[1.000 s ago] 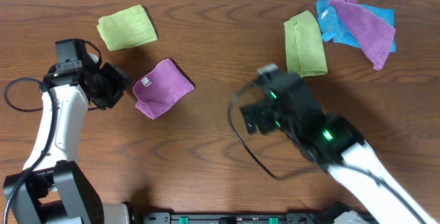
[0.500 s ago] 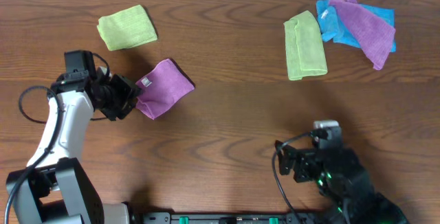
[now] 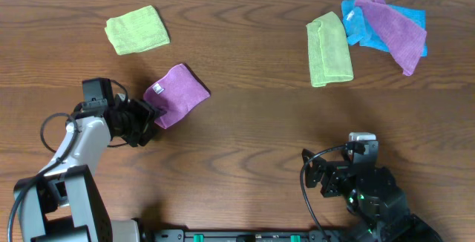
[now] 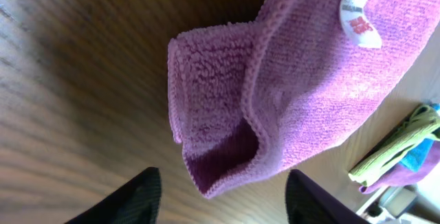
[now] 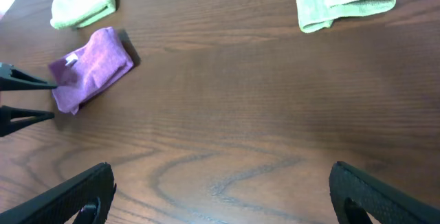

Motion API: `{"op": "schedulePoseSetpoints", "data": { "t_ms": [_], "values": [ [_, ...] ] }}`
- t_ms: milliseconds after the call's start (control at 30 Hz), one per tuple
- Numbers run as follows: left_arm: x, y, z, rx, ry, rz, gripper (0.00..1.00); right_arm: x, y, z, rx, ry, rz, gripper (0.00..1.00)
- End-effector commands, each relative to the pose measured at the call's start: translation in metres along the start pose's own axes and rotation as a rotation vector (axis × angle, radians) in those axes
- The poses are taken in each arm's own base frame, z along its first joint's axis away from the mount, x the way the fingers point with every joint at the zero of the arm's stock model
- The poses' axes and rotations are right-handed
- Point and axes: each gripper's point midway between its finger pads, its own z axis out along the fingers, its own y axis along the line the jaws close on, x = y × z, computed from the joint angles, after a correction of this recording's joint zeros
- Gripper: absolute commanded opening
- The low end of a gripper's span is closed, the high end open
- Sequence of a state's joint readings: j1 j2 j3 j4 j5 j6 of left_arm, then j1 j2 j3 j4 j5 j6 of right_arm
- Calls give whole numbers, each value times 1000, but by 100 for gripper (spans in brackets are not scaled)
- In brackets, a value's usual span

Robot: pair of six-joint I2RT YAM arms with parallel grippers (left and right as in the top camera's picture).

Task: Fold the cloth
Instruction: 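Move the left gripper to the folded cloth's lower left corner, then grasp the folded purple cloth with the left gripper and lift it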

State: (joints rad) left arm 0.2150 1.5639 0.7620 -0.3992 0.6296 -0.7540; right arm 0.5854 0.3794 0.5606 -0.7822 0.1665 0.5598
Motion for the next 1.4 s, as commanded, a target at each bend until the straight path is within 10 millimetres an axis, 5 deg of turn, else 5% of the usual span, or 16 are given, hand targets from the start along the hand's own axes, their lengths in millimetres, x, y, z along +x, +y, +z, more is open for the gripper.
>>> {"op": "schedulePoseSetpoints", "data": {
  "t_ms": [0,267,800,900,1167,1367],
  "values": [
    [2,-2,1,29,-5,-30,65,0,-4,1,21,-7,18,99],
    [2,0,17,49,-57,-52,79,0,-4,1,21,-7,18,99],
    [-10,-2,46,32,-140,-64,84,0,-4,1,21,-7,18,99],
    [-10,1,59,27,-125,-60,74,0,-4,1,21,-7,18,99],
    [-14,-2,83,56,-116,-23,8,0,-4,1,21,-7,18,99],
    [-16,-35,77,181,-109,64,6,0,-4,1,21,-7,18,99]
  ]
}}
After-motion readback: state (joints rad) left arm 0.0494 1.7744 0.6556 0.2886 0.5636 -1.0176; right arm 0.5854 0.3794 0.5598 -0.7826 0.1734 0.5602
